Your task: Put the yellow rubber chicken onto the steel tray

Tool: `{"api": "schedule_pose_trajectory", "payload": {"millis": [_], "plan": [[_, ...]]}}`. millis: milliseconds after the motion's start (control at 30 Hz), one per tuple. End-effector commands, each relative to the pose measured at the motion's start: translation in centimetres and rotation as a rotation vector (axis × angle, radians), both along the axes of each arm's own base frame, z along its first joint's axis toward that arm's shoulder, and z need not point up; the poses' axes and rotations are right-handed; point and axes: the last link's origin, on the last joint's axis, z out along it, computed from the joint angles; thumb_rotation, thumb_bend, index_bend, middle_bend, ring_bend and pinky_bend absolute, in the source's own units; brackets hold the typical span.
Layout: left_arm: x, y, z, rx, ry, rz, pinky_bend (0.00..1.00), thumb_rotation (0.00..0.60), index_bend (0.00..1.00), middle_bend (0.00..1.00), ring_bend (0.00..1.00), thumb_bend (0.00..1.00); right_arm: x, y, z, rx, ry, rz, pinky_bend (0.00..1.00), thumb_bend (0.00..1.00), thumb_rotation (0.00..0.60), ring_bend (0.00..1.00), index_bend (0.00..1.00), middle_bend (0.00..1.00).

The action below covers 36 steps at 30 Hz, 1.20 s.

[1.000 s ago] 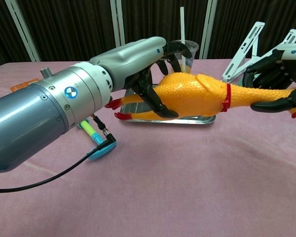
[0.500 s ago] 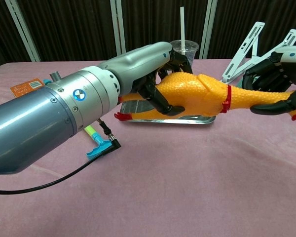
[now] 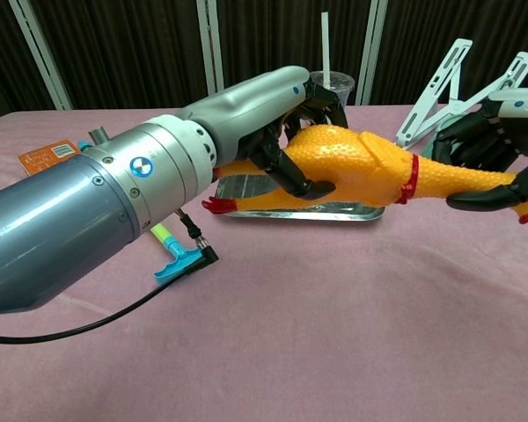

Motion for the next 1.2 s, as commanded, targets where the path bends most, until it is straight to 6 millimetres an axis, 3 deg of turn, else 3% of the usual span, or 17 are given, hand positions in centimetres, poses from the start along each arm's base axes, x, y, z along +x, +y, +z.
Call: {"api": "schedule_pose_trajectory", "payload": {"millis": [33, 100, 167, 300, 433, 567, 967, 1200], "plan": [[-0.1, 0.0, 0.1, 0.001, -0.004, 0.002, 0.81, 0.6, 0.75, 0.83, 0.75, 0.6, -0.1, 0.0, 0.1, -0.002, 0.001, -0.002, 0.86, 0.44, 0.6, 0.75, 0.93, 0.73], [-0.2, 0.0, 0.3, -0.001, -0.004, 0.004, 0.72, 0.6, 0.6, 0.72, 0.64, 0.35, -0.1, 0.0, 0.1, -0.004, 0.001, -0.005, 0.86, 0.44, 0.6, 0.75, 0.93, 0.73], [-0.5, 0.0, 0.5, 0.001, -0.005, 0.01, 0.65, 0.6, 0.51, 0.65, 0.57, 0.17, -0.2, -0.1, 0.2, -0.008, 0.001, -0.009, 0.86, 0.44, 0.6, 0.75, 0.93, 0.73], [-0.7, 0.1, 0.8, 0.016, -0.005, 0.016, 0.54, 0.584, 0.34, 0.5, 0.41, 0.03, -0.4, -0.1, 0.4, -0.011, 0.003, -0.012, 0.86, 0.44, 0.6, 0.75, 0.93, 0.73], [-1.0, 0.1, 1.0, 0.002, 0.0, 0.019, 0.39, 0.487, 0.12, 0.23, 0.19, 0.0, -0.6, 0.0, 0.5, -0.015, 0.001, -0.016, 0.86, 0.44, 0.6, 0.75, 0.93, 0.73], [-1.3, 0.1, 1.3, -0.01, 0.013, 0.021, 0.3, 0.453, 0.03, 0.11, 0.1, 0.0, -0.9, 0.1, 0.8, -0.023, 0.001, -0.022, 0.86, 0.44, 0.6, 0.75, 0.93, 0.73], [-3.0, -0.2, 4.0, 0.063, -0.002, 0.011, 0.28, 0.451, 0.0, 0.09, 0.09, 0.0, -1.9, -0.2, 1.5, -0.037, -0.008, -0.053, 0.86, 0.44, 0.6, 0.75, 0.93, 0.73], [-6.8, -1.4, 7.8, 0.15, -0.007, 0.033, 0.28, 0.456, 0.02, 0.1, 0.09, 0.0, -3.0, -2.6, 1.5, -0.057, -0.012, -0.115, 0.86, 0.44, 0.6, 0.75, 0.93, 0.73]]}}
